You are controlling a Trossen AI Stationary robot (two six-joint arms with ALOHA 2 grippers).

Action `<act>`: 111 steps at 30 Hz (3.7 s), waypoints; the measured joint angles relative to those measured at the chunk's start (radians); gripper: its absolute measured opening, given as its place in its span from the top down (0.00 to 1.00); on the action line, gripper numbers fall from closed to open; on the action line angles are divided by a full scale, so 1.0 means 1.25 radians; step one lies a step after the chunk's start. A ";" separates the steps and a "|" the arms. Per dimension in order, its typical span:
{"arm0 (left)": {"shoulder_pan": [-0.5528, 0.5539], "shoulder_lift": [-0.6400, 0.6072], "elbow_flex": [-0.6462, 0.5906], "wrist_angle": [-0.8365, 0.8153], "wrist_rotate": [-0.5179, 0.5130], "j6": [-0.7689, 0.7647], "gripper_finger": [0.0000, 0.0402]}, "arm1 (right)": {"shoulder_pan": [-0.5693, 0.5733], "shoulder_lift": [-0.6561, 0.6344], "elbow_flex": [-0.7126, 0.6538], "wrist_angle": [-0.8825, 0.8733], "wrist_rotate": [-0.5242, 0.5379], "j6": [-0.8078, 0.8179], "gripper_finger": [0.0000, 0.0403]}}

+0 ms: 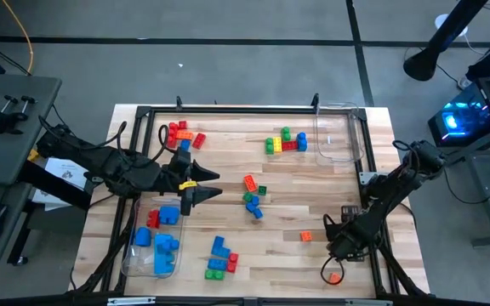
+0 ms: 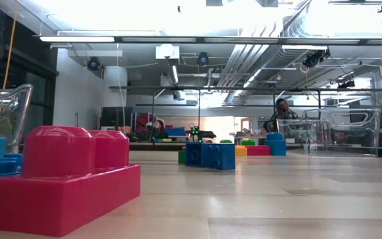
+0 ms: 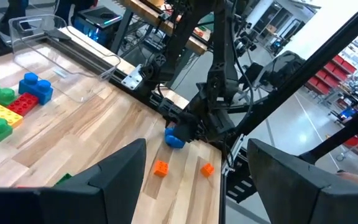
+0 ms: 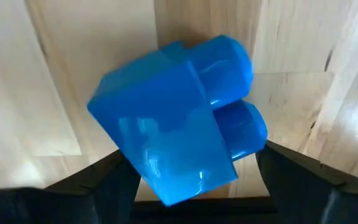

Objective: Sort blocks by size
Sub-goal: Put the large blue game piece into the bottom transparent bin

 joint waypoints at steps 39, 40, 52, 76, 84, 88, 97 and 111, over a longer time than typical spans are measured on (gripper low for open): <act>-0.001 0.000 0.000 -0.005 -0.001 0.002 0.34 | -0.002 -0.003 0.099 -0.112 0.175 0.247 0.95; -0.001 0.000 0.000 -0.005 -0.001 0.002 0.34 | -0.001 -0.007 0.118 -0.138 0.174 0.251 0.97; -0.001 0.000 0.000 -0.017 0.003 0.002 0.34 | -0.002 -0.114 0.177 -0.128 0.190 0.694 0.58; -0.001 0.000 0.000 -0.035 0.081 -0.021 0.34 | -0.164 -0.105 0.057 -0.031 0.123 0.579 0.12; -0.001 0.000 0.000 -0.043 0.082 -0.042 0.34 | -0.172 -0.105 0.016 0.124 0.121 0.539 0.12; -0.001 0.000 0.000 -0.043 0.082 -0.042 0.34 | -0.170 -0.106 -0.004 0.112 0.119 0.549 0.12; 0.000 0.000 0.000 -0.043 0.077 -0.041 0.34 | -0.174 -0.104 0.025 0.068 0.081 0.502 0.12; 0.000 0.000 0.000 -0.047 0.066 -0.040 0.34 | -0.190 -0.104 0.073 0.051 0.190 0.433 0.12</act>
